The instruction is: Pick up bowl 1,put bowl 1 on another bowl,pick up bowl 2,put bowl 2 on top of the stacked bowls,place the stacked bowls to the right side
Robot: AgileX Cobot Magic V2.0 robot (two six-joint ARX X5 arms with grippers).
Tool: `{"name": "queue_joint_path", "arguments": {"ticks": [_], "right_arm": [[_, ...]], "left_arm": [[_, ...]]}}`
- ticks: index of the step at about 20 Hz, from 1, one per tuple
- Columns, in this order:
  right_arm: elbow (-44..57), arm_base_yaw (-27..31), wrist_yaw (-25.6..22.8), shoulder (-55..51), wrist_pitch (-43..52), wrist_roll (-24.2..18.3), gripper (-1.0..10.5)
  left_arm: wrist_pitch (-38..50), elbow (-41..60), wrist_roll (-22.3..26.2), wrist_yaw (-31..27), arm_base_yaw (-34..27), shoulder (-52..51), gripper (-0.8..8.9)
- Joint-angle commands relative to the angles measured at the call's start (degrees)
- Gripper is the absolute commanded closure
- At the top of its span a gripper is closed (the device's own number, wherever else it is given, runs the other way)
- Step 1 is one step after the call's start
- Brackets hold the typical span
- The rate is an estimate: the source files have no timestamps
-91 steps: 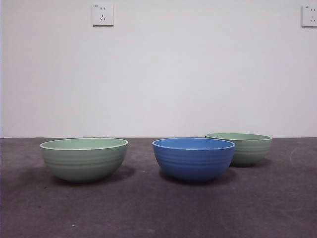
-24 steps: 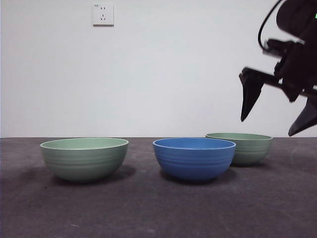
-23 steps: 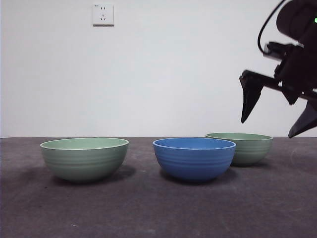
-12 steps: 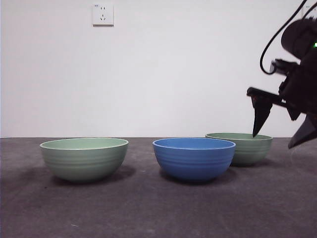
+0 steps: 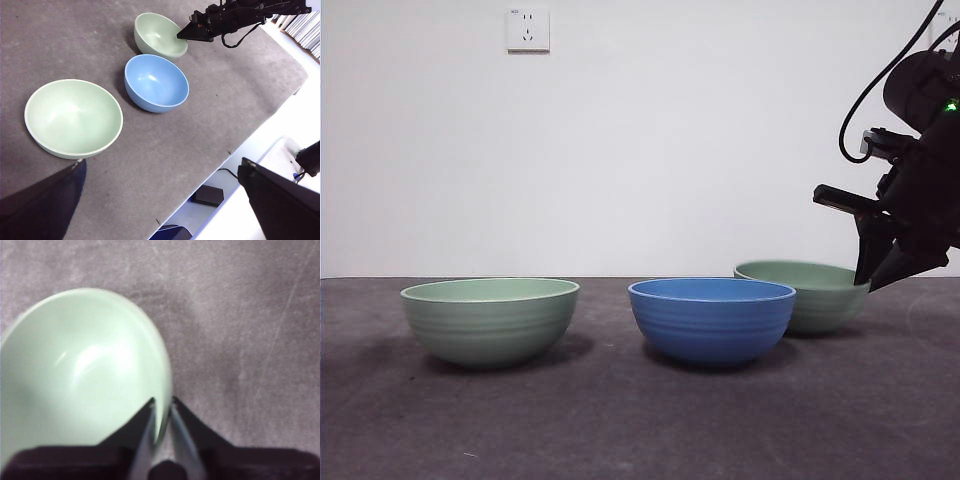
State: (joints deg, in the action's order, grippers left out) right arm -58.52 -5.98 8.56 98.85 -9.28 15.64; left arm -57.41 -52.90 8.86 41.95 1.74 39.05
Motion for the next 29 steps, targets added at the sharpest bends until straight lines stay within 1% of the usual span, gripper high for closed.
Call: {"name": "queue_joint_path", "arguments": {"ticks": [1,6,9,12,15,17,21,25,27,29], "right_arm": [[-0.1,0.0,0.0,0.5,0.4,-0.1,9.6],[-0.2,0.0,-0.1,0.5,2.4,0.5,9.6],[-1.9,0.0,0.1,-1.0,-0.2,0.4,9.6],[-3.7,-0.3,0.5,-5.2,-4.2,-1.8,9.6],[-3.9,-1.7,0.6,-11.6,-8.6,-4.1,9.6],[-3.9,-3.4,0.5,-14.7,-12.6,-5.8,9.6],[-3.9,-8.3,0.5,-15.8,-17.0,-6.2,9.6],[-3.9,-13.7,0.0,-13.7,-17.0,-6.1,9.6],[-3.9,-15.5,-0.2,-11.9,-17.0,-6.1,9.6],[-3.9,-16.8,-2.2,-9.5,-17.0,-6.3,9.6]], "left_arm": [[0.0,0.0,-0.1,0.0,0.2,0.0,2.38],[-0.3,0.0,-0.1,0.0,0.2,0.0,2.38],[-0.5,0.0,0.0,0.0,0.2,0.0,2.38],[-0.5,0.0,0.0,0.0,0.2,0.0,2.38],[-0.5,0.0,0.0,0.0,0.2,0.0,2.38],[-0.5,0.0,0.0,0.0,0.2,0.0,2.38],[-0.5,0.0,0.0,0.0,0.2,0.0,2.38],[-0.6,0.0,0.0,0.0,0.2,0.0,2.38],[-0.6,0.0,0.0,0.0,0.2,0.0,2.38],[-0.6,0.0,0.0,0.0,0.2,0.0,2.38]]}}
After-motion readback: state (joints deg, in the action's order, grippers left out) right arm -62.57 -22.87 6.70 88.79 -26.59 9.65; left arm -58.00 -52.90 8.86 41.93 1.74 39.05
